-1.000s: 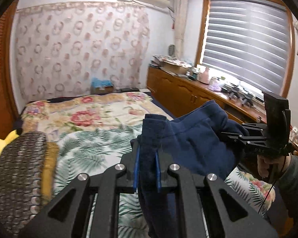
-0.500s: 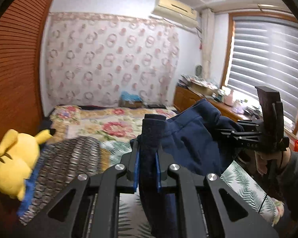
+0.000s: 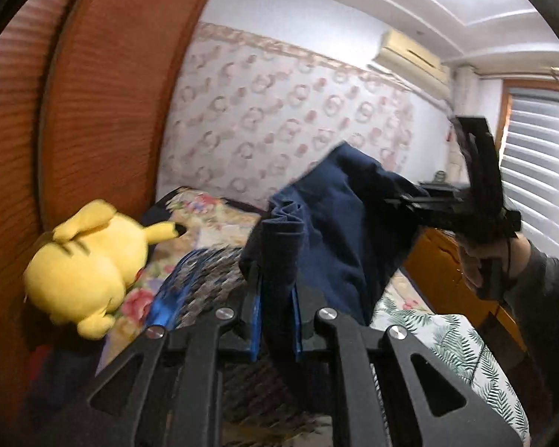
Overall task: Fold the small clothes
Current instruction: 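Lift the folded shirt with both tools and carry it toward the clothes stack, then lower the shirt onto the clothes stack and open both tools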
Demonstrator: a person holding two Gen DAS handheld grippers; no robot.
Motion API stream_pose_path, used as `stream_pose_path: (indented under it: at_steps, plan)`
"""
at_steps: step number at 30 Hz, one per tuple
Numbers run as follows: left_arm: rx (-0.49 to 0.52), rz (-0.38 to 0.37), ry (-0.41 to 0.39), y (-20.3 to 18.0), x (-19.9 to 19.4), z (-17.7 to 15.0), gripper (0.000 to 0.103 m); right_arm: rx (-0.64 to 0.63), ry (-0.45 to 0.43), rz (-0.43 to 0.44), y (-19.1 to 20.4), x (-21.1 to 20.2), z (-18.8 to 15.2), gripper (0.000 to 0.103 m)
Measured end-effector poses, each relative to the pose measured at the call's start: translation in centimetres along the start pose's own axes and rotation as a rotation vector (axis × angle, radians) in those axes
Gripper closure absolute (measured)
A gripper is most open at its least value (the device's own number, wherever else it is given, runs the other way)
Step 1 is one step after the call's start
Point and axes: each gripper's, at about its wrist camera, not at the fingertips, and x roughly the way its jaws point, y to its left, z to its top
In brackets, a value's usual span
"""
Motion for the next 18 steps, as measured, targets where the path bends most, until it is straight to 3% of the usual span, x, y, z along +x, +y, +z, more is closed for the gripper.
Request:
stream_pose_path:
  at_steps: [5, 10, 13, 14, 18]
  plan:
    - [-0.054, 0.069, 0.064, 3.2, 1.3, -2.8, 0.093, -0.098, 0.045, 0.076, 3.2, 6.2, 1.9, 0.084]
    - [-0.069, 0.093, 0.116, 4.6, 2.6, -4.8, 0.093, -0.11, 0.099, 0.103, 4.9, 11.2, 2.4, 0.081]
    - [-0.073, 0.103, 0.136, 5.1, 3.1, -5.4, 0.093, -0.052, 0.12, 0.057, 4.4, 12.5, 2.7, 0.061]
    - [-0.071, 0.109, 0.139, 5.1, 3.2, -5.5, 0.093, -0.023, 0.106, 0.007, 3.8, 12.6, 2.9, 0.055]
    - [-0.066, 0.12, 0.149, 5.3, 2.8, -5.7, 0.093, 0.049, 0.039, -0.072, 1.9, 11.3, 2.7, 0.053]
